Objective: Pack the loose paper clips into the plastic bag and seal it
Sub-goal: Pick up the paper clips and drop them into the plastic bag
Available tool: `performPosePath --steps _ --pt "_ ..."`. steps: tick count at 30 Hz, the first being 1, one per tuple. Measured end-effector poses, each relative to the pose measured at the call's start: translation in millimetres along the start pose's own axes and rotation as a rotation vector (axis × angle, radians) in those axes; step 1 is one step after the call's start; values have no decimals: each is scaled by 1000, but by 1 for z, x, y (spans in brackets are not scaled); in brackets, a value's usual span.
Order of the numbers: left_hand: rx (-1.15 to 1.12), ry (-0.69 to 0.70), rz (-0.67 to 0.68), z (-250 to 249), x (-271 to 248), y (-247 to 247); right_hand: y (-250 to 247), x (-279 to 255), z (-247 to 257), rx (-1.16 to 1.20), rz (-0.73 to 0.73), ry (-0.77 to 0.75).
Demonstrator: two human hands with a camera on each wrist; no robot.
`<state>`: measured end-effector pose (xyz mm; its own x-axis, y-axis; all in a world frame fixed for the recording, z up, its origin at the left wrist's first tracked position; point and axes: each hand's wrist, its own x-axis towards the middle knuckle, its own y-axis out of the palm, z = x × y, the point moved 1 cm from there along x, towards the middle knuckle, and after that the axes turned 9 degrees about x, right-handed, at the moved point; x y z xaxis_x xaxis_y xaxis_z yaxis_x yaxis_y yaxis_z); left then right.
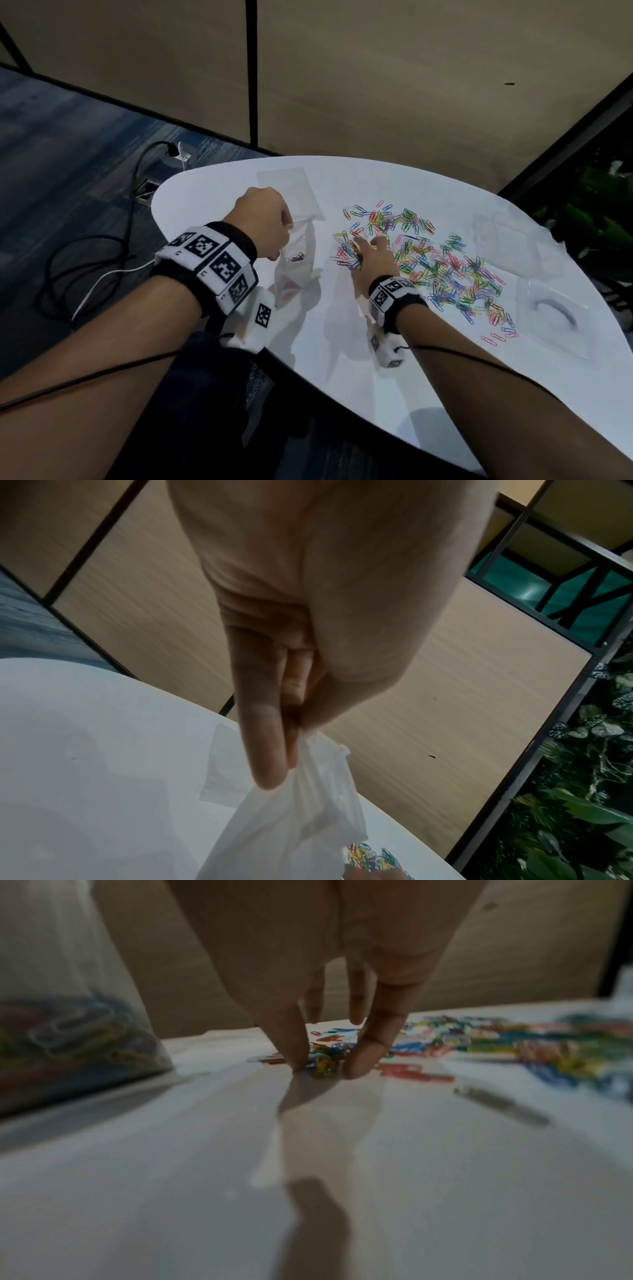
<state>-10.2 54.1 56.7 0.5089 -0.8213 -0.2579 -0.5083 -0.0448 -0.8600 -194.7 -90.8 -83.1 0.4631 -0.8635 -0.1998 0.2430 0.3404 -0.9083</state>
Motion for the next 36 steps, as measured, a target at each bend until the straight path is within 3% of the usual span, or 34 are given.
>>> performPosePath --steps 3,7,9,11,17,20,22,25,28,30,34,36 --pt "4 15 9 -2 2 2 3 11 -3 -283 117 -172" --pt "5 29 15 -5 1 4 2 14 -4 -340 65 -322" --pt "5 32 18 -7 1 5 -2 12 -6 -325 43 -300" --pt "10 30 21 -9 0 6 -10 10 -10 -224 34 -186" --pt "45 46 48 -22 0 10 -41 4 -35 367 -53 205" --pt "60 47 61 -30 0 12 -57 -1 -37 878 22 361" --pt "63 48 66 -35 -1 13 -70 -9 -24 1320 73 351" --pt "66 47 65 -40 -2 14 -88 -29 11 1594 256 229" --pt "66 53 57 -43 -4 16 -92 -47 45 1583 425 169" --pt "62 58 48 -46 -5 16 -85 -55 61 1481 456 156" --pt "47 61 44 -47 -6 15 -72 -59 78 1187 328 49" --pt "36 61 45 -47 -6 14 -70 -56 82 884 212 -41"
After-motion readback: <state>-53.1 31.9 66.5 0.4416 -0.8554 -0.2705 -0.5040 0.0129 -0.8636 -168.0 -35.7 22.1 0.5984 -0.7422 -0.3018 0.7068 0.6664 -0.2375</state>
